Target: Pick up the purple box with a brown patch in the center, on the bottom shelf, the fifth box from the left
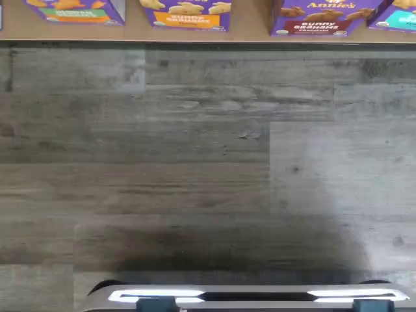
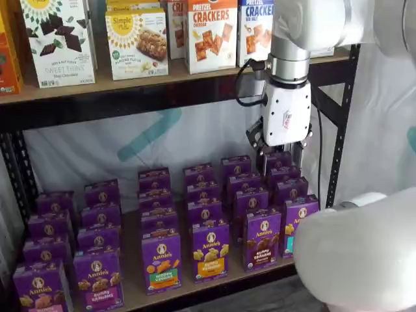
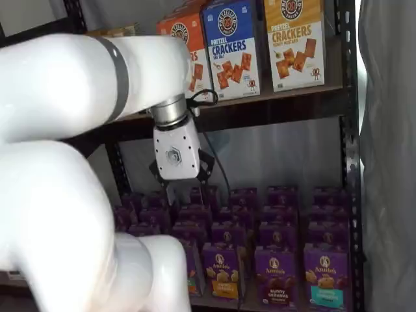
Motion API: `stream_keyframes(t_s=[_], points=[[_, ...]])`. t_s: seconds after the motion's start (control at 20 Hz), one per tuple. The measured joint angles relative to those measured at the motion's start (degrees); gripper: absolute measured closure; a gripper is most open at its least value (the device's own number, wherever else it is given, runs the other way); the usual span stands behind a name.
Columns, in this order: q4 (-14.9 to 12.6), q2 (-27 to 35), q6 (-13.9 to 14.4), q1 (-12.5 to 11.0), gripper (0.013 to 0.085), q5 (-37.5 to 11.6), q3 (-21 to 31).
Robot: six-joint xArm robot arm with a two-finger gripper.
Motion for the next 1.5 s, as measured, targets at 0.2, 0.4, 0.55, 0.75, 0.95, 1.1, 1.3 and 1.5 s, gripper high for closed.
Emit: stream_keyframes(t_s=[0.2,0.4,0.55,0.75,0.95,1.1,1.3,1.5], points=[[0.48,1.49,-0.96,-0.86,0.0130,-3.00,1.29],[-0.81,3.74,-0.83,-1.09,0.0130,-6.08,2.34],[-0.29,6.08,-1.81,-1.93,0.0130,-8.41,3.00],[0.40,8.85,-3.17,-3.00,0.0130,-12.55,4.26],[0.90,12.68,-4.61,-4.12,0.0130,-17.81,5.67],[1.05,15.45,-5.29,-4.63,0.0130,-21.77,6.59],[2.17,20.27,-7.29,-5.67,0.0130,-30.66,8.75],[1.19,27.00,-7.64,-6.54,0.0130,-37.22,9.11]])
